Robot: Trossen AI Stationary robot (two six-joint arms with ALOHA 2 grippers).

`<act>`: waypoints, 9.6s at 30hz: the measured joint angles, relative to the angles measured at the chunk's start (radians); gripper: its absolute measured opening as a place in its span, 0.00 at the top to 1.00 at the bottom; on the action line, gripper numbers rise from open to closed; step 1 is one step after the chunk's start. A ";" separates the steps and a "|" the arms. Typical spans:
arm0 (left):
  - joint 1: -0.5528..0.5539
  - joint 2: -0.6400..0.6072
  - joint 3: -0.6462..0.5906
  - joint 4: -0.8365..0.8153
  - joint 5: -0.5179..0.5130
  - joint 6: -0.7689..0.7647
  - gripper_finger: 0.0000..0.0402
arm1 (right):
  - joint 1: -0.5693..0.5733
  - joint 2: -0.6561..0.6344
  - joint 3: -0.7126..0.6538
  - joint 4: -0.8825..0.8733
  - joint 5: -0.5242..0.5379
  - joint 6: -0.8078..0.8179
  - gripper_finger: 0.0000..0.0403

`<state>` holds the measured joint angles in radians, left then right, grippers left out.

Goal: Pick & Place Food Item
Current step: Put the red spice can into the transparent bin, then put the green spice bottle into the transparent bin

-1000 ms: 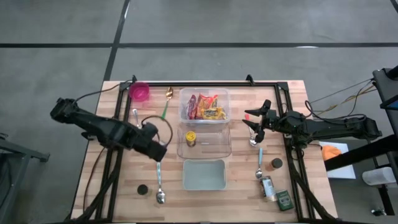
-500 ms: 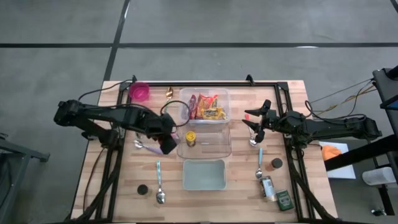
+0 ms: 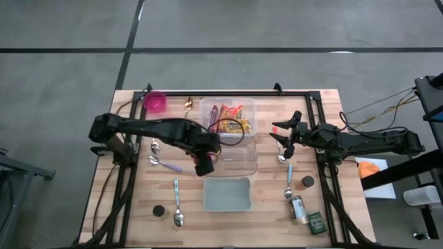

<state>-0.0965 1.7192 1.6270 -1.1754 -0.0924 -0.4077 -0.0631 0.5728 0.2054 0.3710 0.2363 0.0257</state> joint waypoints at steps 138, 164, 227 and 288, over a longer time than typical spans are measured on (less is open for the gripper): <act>-0.649 -0.161 -0.433 0.141 0.354 -1.845 0.02 | 0.000 0.000 0.000 0.000 0.000 0.000 0.48; -0.656 -0.166 -0.538 0.170 0.268 -1.796 0.02 | 0.000 0.000 0.000 0.000 0.000 0.000 0.48; -0.656 -0.168 -0.537 0.184 0.275 -1.792 0.20 | 0.000 0.000 0.000 0.000 0.000 0.000 0.48; -0.652 -0.201 -0.537 0.173 0.310 -1.779 0.52 | 0.000 0.000 0.000 0.000 0.000 0.000 0.48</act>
<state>-0.7485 1.5182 1.0897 -1.0023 0.2177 -2.1863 -0.0632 0.5728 0.2054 0.3710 0.2366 0.0257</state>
